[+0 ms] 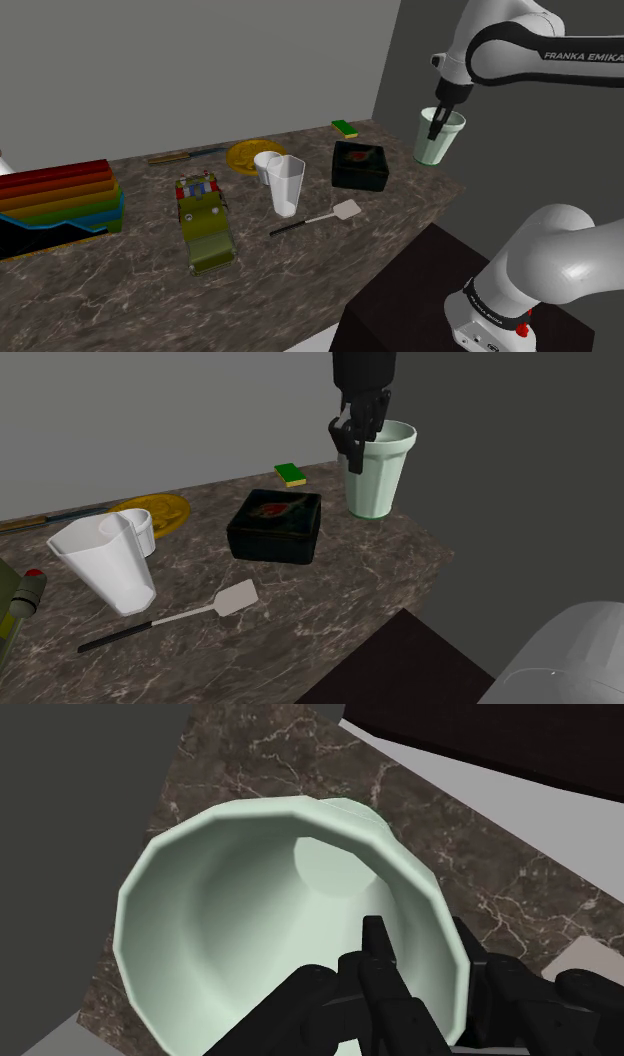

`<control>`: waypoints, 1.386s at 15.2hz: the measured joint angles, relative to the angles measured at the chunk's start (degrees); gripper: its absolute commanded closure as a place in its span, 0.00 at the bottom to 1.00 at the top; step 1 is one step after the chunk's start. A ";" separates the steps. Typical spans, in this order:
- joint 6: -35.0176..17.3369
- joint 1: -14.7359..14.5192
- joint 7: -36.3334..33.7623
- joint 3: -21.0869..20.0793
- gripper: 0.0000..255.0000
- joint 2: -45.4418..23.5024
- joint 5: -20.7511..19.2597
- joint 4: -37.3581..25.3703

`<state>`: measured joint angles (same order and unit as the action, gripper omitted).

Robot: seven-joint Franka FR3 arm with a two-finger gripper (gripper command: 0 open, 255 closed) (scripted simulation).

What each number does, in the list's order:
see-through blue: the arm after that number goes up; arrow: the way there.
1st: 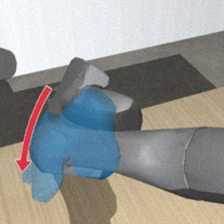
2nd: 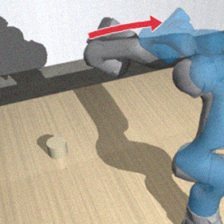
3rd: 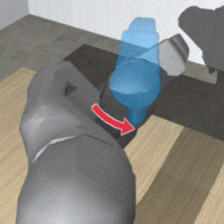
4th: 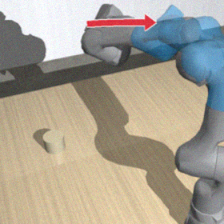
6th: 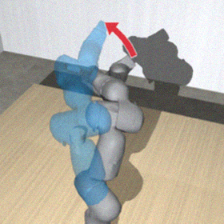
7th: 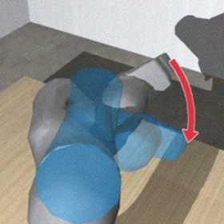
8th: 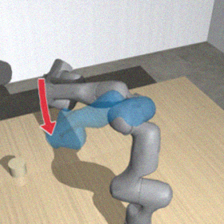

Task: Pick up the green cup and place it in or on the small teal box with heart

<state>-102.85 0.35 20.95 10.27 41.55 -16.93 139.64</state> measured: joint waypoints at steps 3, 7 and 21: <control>2.24 -0.10 0.42 -0.28 1.00 -0.16 0.32 -2.43; 4.21 -0.43 0.46 -0.78 1.00 -1.49 0.89 -5.69; 7.29 -4.76 -6.84 -6.67 1.00 -28.57 5.70 -34.15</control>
<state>-95.56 -4.41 14.11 3.60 12.98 -11.23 105.49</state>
